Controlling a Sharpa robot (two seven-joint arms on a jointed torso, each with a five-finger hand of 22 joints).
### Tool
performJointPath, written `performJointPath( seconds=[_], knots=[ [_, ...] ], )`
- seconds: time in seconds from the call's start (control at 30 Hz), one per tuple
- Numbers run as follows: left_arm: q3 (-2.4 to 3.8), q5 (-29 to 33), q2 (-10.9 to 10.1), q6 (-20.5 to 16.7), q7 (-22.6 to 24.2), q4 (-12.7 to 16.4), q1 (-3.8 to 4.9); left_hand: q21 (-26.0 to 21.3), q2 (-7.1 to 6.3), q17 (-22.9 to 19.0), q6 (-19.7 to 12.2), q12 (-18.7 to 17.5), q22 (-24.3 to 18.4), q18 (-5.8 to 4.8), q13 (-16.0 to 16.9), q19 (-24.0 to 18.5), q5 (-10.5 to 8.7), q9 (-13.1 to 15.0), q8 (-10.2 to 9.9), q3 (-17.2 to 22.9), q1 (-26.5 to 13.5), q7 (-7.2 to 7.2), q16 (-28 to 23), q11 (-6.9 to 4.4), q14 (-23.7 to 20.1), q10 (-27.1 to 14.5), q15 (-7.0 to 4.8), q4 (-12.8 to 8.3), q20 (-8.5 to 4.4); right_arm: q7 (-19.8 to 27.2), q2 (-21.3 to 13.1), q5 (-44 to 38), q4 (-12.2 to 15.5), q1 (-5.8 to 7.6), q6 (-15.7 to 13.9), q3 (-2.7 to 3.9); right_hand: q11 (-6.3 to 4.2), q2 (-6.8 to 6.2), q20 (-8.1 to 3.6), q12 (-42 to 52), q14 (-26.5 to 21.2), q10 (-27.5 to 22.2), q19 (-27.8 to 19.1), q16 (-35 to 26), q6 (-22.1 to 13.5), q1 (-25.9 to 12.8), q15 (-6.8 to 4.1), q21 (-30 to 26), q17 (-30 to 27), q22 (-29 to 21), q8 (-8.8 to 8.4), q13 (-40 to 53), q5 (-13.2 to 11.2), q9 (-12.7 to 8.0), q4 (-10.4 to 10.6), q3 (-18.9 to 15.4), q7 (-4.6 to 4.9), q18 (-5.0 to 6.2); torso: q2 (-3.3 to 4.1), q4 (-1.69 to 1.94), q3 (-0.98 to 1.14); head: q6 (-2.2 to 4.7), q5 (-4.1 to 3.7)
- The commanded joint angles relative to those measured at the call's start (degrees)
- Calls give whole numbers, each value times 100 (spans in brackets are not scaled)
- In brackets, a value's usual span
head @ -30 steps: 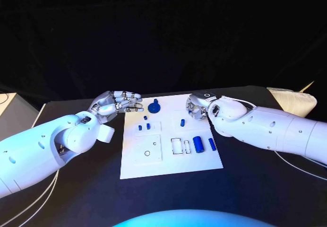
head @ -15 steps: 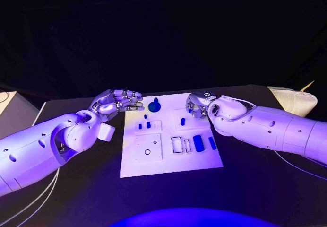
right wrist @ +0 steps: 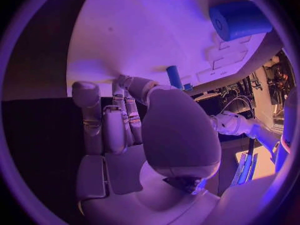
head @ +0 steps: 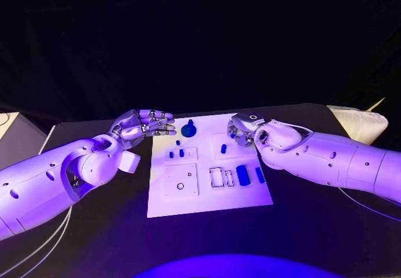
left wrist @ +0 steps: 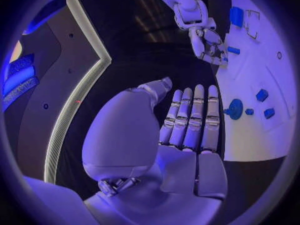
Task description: Assemble the parts on the task board
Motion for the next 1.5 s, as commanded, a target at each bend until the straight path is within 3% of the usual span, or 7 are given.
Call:
performJointPath(
  seconds=[0.03,0.27,0.77,0.97,1.13,1.3,1.5],
  knots=[
    [5,25,2,14,21,9,-2,-17,2,5,35,37,-5,38,7,46,-10,1,22,-30,61,-1,29,-23,42,27,-5,-7,-4,-30,-20,-53,68,-45,-215,-26,-214,-3,-42,7,213,255,11,-27,45,4,-45,25,-2,9,39,97,12,10,-37,4,-10,-67,-1,1,-1,13,-9],
    [5,23,-6,11,4,-14,-2,-19,-1,7,33,37,-9,37,5,48,-10,-1,21,-30,66,-2,29,-22,40,22,-4,-11,-5,66,-118,267,164,-39,-461,-9,-215,-8,-44,6,214,263,15,-27,55,-19,-45,53,-2,34,40,102,14,11,-39,1,-9,-71,1,0,-3,16,-12],
    [5,23,-21,6,-43,-71,-2,-23,-11,10,24,35,-17,36,2,52,-10,-4,16,-32,73,0,28,-19,33,6,-3,-17,-6,141,-348,1027,353,94,-426,78,-210,-6,-46,-6,210,257,-1,-41,55,-58,-42,27,-22,24,34,106,17,10,-34,-2,0,-65,2,-2,4,13,-14],
    [5,25,-27,-5,-48,-99,-2,-26,-17,12,19,34,-22,35,0,55,-11,-6,13,-34,76,2,27,-17,29,-4,-1,-20,-7,116,-520,1100,677,172,-441,107,-210,-7,-46,-8,211,257,0,-38,55,-60,-41,36,-18,32,33,106,18,10,-35,-2,0,-66,1,1,-2,18,-13],
    [5,28,-30,-13,-48,-110,-2,-26,-17,12,19,34,-22,35,0,55,-11,-6,13,-34,76,2,27,-17,29,-4,-1,-20,-7,95,-656,975,1184,207,-498,124,-210,-7,-46,-8,211,257,0,-38,55,-60,-41,36,-18,32,33,106,18,10,-35,-2,0,-66,-8,-21,-5,19,30],
    [4,29,-11,-12,-45,-117,-2,-27,-19,14,16,33,-26,35,-2,59,-10,-7,12,-35,79,4,26,-15,24,-14,1,-22,-8,82,-624,674,1594,217,-509,127,-211,-7,-48,-10,213,256,0,-33,55,-60,-41,45,-9,40,31,107,22,9,-40,0,-1,-67,-23,-20,-14,15,86],
    [4,40,17,-36,-40,-152,-2,-27,-19,14,16,33,-26,35,-2,59,-10,-7,12,-35,79,4,26,-15,24,-14,1,-22,-8,45,-354,201,1883,203,-446,75,-212,-7,-49,-12,214,257,2,-30,56,-60,-42,58,-6,51,31,108,25,9,-45,2,-3,-68,-37,-22,-25,-30,268]
  ],
)
